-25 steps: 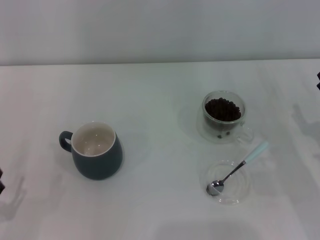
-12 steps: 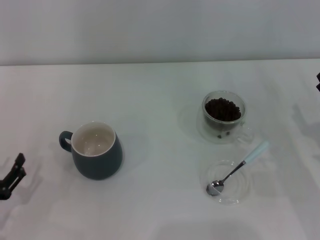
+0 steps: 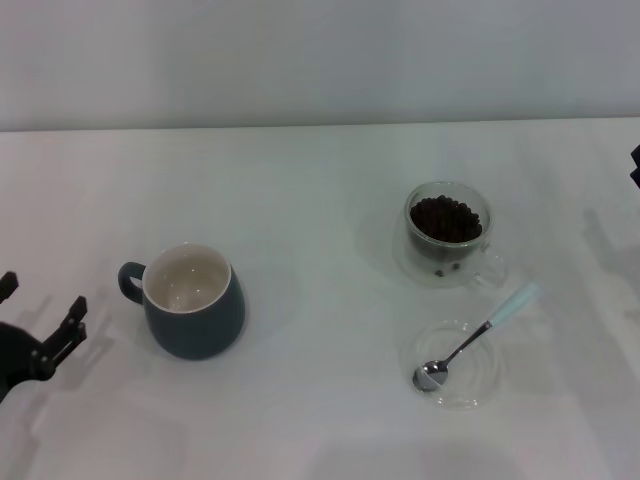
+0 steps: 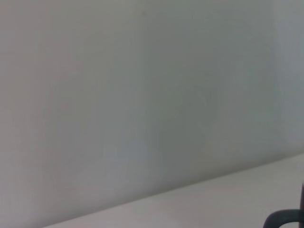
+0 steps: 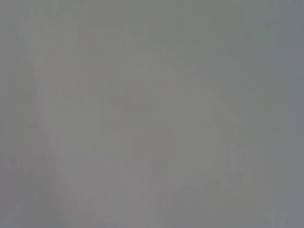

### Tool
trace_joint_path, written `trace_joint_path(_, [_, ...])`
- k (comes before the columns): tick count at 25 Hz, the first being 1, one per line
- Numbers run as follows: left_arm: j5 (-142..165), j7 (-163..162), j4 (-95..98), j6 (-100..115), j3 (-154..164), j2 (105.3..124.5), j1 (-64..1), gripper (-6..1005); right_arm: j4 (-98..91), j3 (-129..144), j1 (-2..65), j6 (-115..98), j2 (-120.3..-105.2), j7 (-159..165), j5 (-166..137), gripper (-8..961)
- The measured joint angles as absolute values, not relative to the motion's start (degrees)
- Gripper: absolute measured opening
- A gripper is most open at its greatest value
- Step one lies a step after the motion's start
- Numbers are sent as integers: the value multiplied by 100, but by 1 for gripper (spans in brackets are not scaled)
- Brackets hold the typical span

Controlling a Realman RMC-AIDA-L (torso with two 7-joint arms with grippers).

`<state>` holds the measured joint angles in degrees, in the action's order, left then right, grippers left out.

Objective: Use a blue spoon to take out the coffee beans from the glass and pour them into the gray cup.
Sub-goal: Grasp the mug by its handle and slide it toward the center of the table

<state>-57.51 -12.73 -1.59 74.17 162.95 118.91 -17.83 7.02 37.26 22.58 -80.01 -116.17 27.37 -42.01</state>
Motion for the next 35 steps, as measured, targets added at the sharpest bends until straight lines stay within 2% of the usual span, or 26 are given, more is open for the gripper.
trace_joint_path(11, [-5084, -1240, -220, 6653, 16295, 11881, -2353, 862, 714, 3726, 2321, -8001, -11619, 2876, -4201, 863])
trace_joint_path(35, [-5283, -1054, -120, 6352, 16233, 11916, -2682, 855, 728, 3650, 2525, -7930, -11619, 2883, -4168, 862])
